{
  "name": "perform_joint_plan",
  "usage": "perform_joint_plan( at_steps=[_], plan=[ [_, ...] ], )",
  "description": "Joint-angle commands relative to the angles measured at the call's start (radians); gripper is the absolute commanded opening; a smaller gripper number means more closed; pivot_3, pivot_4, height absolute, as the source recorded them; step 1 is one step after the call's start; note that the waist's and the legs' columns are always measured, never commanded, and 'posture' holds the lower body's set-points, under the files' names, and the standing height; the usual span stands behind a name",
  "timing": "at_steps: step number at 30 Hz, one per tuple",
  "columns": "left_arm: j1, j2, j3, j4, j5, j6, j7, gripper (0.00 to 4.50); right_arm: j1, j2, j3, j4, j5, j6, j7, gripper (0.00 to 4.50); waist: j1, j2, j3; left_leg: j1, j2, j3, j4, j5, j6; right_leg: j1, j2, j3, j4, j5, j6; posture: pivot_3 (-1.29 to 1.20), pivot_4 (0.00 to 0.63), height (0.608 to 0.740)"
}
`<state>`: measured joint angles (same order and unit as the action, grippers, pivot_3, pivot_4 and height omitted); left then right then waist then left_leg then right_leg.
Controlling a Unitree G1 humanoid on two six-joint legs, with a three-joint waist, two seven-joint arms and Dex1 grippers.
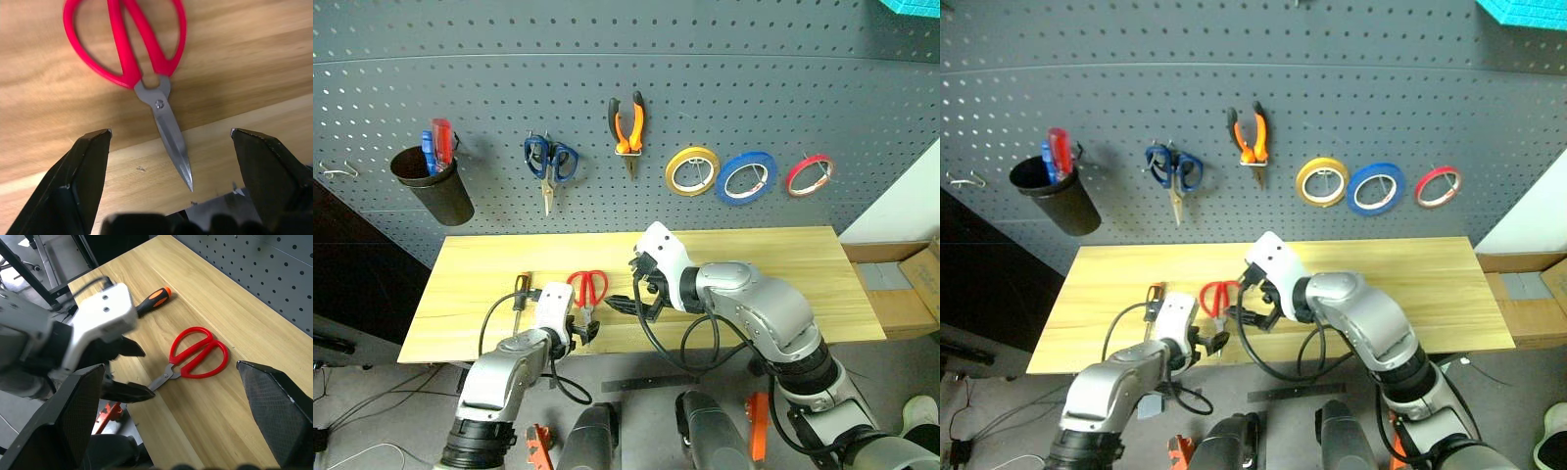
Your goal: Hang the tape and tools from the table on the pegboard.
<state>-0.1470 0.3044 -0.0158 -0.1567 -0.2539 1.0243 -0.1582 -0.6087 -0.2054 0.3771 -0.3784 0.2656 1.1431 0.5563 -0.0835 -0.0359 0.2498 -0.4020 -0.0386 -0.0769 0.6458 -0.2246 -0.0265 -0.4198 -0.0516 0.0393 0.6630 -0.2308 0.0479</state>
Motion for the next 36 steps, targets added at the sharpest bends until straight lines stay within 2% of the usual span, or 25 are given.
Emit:
perform_joint_plan(
  at_steps=[1,6,9,15,16,17,19,20,27,31,36],
  plan=[
    [-0.052,-0.029,0.027,0.071,0.032,-0.010,0.043,4.22,-0.003,-0.010,0.000,-0.052,0.022,0.001,-0.004,4.48,0.000,0.000,0.000,0.000,0.000,0.000,0.000,0.000,0.000,0.000,0.000,0.000,0.000,0.000,0.000,-0.11,0.209,0.740],
    [-0.116,-0.057,0.038,0.189,0.051,-0.047,0.055,4.22,-0.001,-0.029,0.004,-0.059,0.032,0.003,-0.008,4.48,-0.001,0.000,0.000,0.000,0.000,0.001,-0.001,0.000,0.000,0.000,-0.001,0.000,-0.001,0.000,0.000,-0.13,0.209,0.740],
    [-0.133,-0.067,0.040,0.223,0.055,-0.066,0.051,3.64,-0.001,-0.037,0.006,-0.061,0.039,0.005,-0.016,4.50,-0.001,0.000,0.000,0.000,-0.001,0.001,-0.001,0.000,0.000,0.000,-0.001,0.000,-0.001,0.000,0.000,-0.14,0.208,0.740],
    [-0.115,-0.051,0.036,0.260,0.071,-0.123,0.020,1.55,-0.001,-0.057,-0.001,-0.067,0.044,0.007,-0.030,4.50,-0.002,0.000,0.000,0.000,-0.001,0.001,-0.001,0.000,0.000,0.000,-0.001,0.000,-0.001,0.000,0.000,-0.15,0.207,0.740],
    [-0.112,-0.046,0.038,0.265,0.073,-0.133,0.015,1.55,-0.001,-0.060,-0.003,-0.068,0.045,0.008,-0.032,4.50,-0.003,0.000,0.000,0.000,0.000,0.001,-0.001,0.000,0.000,0.000,-0.001,0.000,-0.001,0.000,0.000,-0.15,0.207,0.740],
    [-0.108,-0.039,0.039,0.267,0.075,-0.152,0.006,0.97,0.000,-0.064,-0.005,-0.070,0.046,0.009,-0.034,4.50,-0.003,0.000,0.000,0.000,0.000,0.001,-0.001,0.000,0.000,0.000,-0.001,0.000,-0.001,0.000,0.000,-0.15,0.206,0.740],
    [-0.100,-0.024,0.035,0.263,0.082,-0.199,-0.014,0.41,0.000,-0.072,-0.006,-0.074,0.048,0.009,-0.036,4.50,-0.003,0.000,0.000,0.000,0.000,0.001,-0.001,0.000,0.000,0.000,-0.001,0.000,-0.001,0.000,0.000,-0.15,0.206,0.740],
    [-0.095,-0.012,0.028,0.257,0.093,-0.233,-0.023,0.26,0.000,-0.075,-0.007,-0.076,0.049,0.010,-0.036,4.50,-0.004,0.000,0.000,0.000,0.000,0.001,-0.001,0.000,0.000,0.000,-0.001,0.000,-0.001,0.000,0.000,-0.15,0.207,0.740],
    [-0.050,0.016,0.048,0.174,0.122,-0.354,-0.028,0.27,0.002,-0.095,-0.022,-0.097,0.055,0.017,-0.036,4.50,-0.003,0.000,0.000,-0.001,0.000,0.001,-0.001,0.000,0.000,0.000,-0.002,0.001,-0.002,0.000,0.000,-0.14,0.208,0.740],
    [0.063,0.051,0.069,-0.006,0.150,-0.602,-0.054,0.27,-0.002,-0.141,-0.068,-0.160,0.084,0.013,-0.012,4.50,-0.003,0.000,0.000,-0.003,0.001,0.001,-0.002,0.000,0.000,-0.002,-0.004,0.001,-0.004,0.000,0.000,-0.13,0.210,0.740],
    [0.183,0.094,0.104,-0.171,0.255,-0.899,-0.022,0.27,0.003,-0.209,-0.079,-0.221,0.095,-0.078,0.033,4.50,-0.001,0.000,0.000,-0.005,0.002,0.001,-0.003,-0.001,-0.001,-0.002,-0.004,0.000,-0.008,0.000,0.000,-0.12,0.212,0.740]
  ],
)
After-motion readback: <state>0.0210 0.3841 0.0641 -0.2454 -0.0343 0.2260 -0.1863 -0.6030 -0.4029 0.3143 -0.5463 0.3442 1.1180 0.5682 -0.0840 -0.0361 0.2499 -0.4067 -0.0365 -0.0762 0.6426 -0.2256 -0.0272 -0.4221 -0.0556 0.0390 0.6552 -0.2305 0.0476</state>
